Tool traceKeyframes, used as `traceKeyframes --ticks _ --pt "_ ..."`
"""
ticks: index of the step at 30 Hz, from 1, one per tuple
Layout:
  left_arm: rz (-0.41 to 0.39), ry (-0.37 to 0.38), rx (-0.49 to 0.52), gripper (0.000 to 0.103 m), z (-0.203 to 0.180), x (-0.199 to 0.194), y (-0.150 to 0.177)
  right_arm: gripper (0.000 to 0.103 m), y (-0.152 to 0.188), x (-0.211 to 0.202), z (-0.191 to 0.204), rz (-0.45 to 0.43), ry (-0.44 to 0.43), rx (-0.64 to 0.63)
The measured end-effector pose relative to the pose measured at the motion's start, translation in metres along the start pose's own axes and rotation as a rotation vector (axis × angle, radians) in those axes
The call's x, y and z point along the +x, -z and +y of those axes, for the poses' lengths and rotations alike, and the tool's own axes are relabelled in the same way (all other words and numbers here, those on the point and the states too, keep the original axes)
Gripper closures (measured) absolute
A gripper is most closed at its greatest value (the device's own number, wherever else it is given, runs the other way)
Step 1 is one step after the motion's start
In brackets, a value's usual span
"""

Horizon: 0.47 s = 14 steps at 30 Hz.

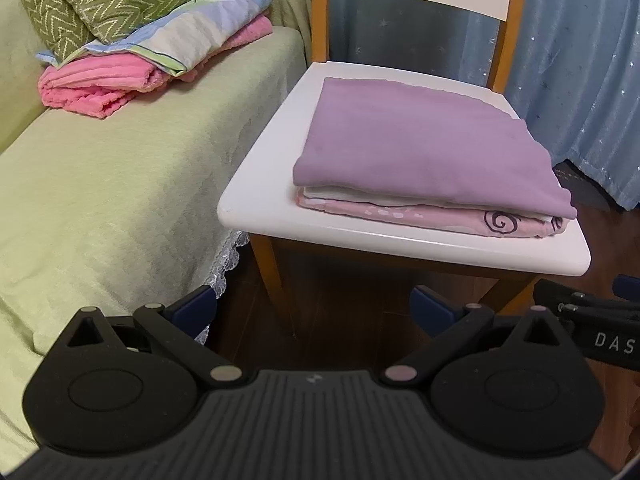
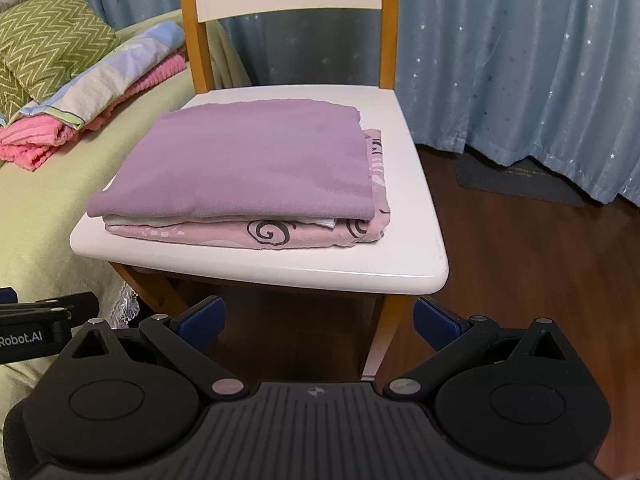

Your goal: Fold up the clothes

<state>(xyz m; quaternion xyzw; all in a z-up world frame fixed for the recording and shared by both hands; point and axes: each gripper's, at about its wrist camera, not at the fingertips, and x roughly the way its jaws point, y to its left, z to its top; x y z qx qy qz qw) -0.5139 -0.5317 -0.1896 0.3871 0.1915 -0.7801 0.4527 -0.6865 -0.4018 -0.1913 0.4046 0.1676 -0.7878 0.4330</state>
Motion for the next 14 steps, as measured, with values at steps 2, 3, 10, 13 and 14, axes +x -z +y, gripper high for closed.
traceKeyframes --ticks 2,3,10,13,14 --pt "0.001 0.000 0.003 0.001 -0.001 0.002 -0.001 0.000 -0.002 -0.002 0.000 -0.004 0.000 0.003" --pt "0.002 -0.001 0.004 0.001 -0.002 0.003 -0.002 0.000 -0.003 -0.002 0.001 -0.007 0.002 0.004" --pt "0.003 -0.001 0.021 0.001 -0.010 0.001 -0.004 0.000 -0.004 -0.003 -0.006 -0.019 0.011 0.013" --pt "-0.002 0.016 0.027 0.001 -0.013 0.000 -0.005 0.000 -0.004 -0.005 -0.009 -0.026 0.009 0.019" --pt "-0.005 0.024 0.028 0.001 -0.014 -0.001 -0.006 0.000 -0.005 -0.006 -0.010 -0.029 0.008 0.021"
